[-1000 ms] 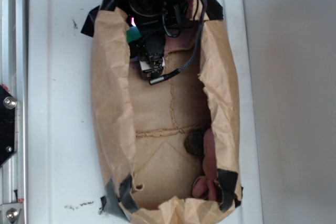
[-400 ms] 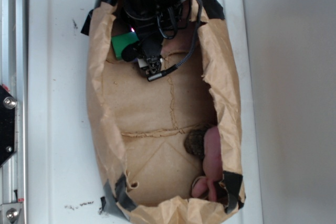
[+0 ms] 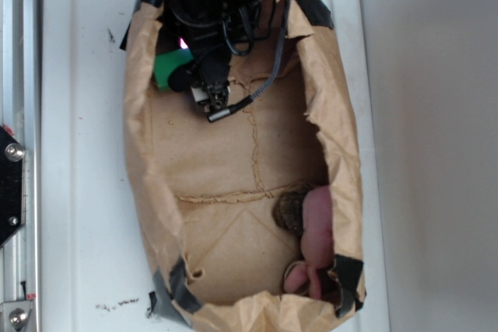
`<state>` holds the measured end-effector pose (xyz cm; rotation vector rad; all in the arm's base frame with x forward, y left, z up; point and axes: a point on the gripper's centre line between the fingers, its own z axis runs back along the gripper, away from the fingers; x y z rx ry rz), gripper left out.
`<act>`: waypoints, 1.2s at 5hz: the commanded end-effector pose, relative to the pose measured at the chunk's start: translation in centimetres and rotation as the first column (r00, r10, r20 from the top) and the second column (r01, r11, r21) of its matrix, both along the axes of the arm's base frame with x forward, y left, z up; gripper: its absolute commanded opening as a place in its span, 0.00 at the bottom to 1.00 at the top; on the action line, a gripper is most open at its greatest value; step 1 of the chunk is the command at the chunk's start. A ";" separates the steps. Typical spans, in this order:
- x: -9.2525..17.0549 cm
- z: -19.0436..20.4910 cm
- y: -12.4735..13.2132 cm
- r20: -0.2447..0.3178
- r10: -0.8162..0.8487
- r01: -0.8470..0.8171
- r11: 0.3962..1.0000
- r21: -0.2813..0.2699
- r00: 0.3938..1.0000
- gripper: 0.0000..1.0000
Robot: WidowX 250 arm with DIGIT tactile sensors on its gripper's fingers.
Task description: Grab the green block.
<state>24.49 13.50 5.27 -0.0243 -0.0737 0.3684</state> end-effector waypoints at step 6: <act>1.6 16.5 -6.6 0.234 -0.306 0.293 0.952 0.091 0.923 0.00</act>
